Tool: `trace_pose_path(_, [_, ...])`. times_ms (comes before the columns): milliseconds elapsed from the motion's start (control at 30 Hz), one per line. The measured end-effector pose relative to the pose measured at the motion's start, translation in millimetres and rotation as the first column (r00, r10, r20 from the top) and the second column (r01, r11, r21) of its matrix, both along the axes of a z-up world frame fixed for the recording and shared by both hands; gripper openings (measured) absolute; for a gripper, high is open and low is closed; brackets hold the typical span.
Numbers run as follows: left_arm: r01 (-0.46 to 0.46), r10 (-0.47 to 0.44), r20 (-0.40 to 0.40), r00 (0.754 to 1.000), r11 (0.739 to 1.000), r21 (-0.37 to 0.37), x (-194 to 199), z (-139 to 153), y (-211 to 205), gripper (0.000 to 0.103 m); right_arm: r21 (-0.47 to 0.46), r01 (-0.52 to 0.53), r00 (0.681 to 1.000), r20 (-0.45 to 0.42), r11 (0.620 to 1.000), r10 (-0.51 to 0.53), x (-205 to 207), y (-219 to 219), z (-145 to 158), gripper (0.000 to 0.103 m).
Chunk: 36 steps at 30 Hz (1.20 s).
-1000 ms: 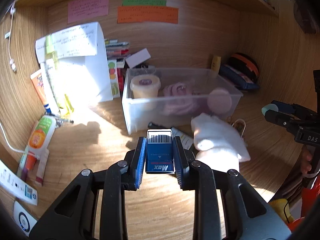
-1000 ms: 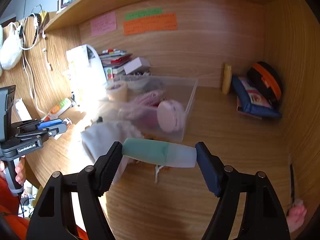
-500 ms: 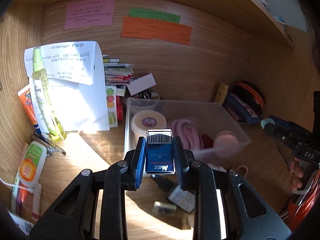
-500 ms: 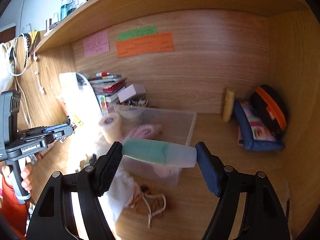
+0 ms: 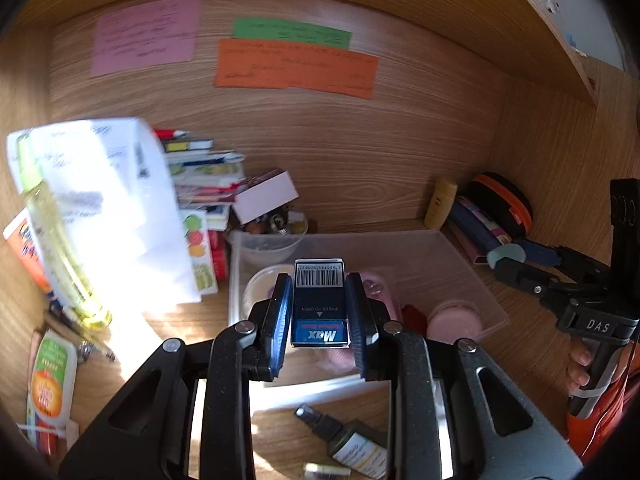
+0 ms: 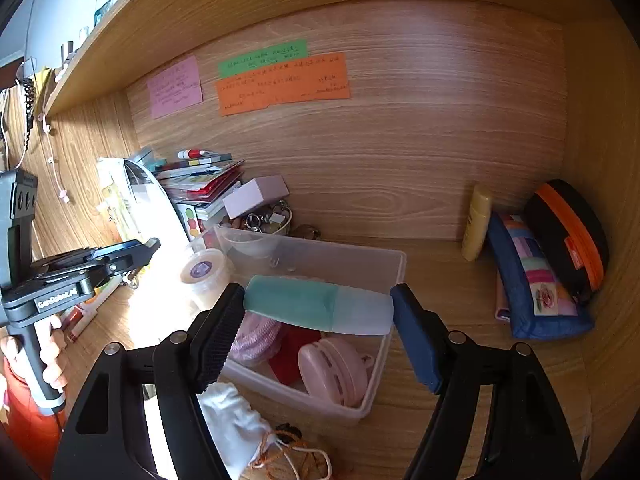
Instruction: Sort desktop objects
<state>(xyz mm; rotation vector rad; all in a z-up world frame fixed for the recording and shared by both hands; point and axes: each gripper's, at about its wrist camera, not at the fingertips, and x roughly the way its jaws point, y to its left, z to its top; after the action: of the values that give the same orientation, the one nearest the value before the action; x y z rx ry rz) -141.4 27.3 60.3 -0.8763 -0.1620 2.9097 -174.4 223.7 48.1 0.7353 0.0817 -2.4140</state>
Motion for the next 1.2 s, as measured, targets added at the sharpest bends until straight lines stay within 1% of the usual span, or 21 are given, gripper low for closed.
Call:
trace_pose_path(167, [0.029, -0.029, 0.0, 1.0, 0.999, -0.037, -18, 5, 16, 0.026, 0.037, -0.007, 1.0, -0.013, 0.999, 0.008, -12, -12, 4, 0.071])
trace_pose_path(367, [0.059, -0.057, 0.045, 0.997, 0.997, -0.047, -48, 3, 28, 0.026, 0.078, -0.017, 1.0, 0.003, 0.997, 0.017, -32, -26, 3, 0.071])
trace_pose_path(433, [0.081, -0.079, 0.068, 0.994, 0.996, -0.025, -56, 0, 29, 0.026, 0.107, -0.031, 0.999, 0.019, 0.994, 0.029, -38, -30, -4, 0.071])
trace_pose_path(533, [0.122, -0.124, 0.109, 0.986, 0.992, 0.028, -68, -7, 29, 0.026, 0.153, -0.024, 0.999, 0.042, 0.988, 0.018, -47, -33, -17, 0.071])
trace_pose_path(600, [0.137, -0.143, 0.139, 0.98, 0.989, 0.051, -75, -13, 32, 0.026, 0.155, -0.022, 0.997, 0.07, 0.988, 0.011, -54, -31, -24, 0.071])
trace_pose_path(700, [0.128, -0.132, 0.159, 0.978, 0.991, 0.039, -82, -21, 36, 0.026, 0.149, -0.019, 0.995, 0.097, 0.989, 0.005, -62, -29, -31, 0.071])
trace_pose_path(833, [0.139, -0.144, 0.176, 0.974, 0.989, 0.04, -85, -31, 42, 0.026, 0.132, -0.031, 0.992, 0.124, 0.991, 0.014, -64, -29, -39, 0.071])
trace_pose_path(900, [0.147, -0.151, 0.189, 0.97, 0.989, 0.035, -87, -36, 45, 0.026, 0.147, -0.035, 0.994, 0.109, 0.989, 0.019, -62, -32, -41, 0.071])
trace_pose_path(1033, [0.163, -0.171, 0.207, 0.963, 0.985, 0.056, -89, -42, 44, 0.026, 0.156, -0.059, 0.992, 0.121, 0.986, 0.04, -61, -38, -46, 0.071])
trace_pose_path(1100, [0.159, -0.165, 0.214, 0.963, 0.986, 0.049, -90, -44, 44, 0.026, 0.173, -0.065, 0.992, 0.115, 0.983, 0.046, -60, -41, -49, 0.071])
trace_pose_path(1200, [0.16, -0.164, 0.231, 0.959, 0.986, 0.039, -92, -48, 45, 0.026, 0.175, -0.087, 0.989, 0.132, 0.981, 0.065, -59, -44, -52, 0.071])
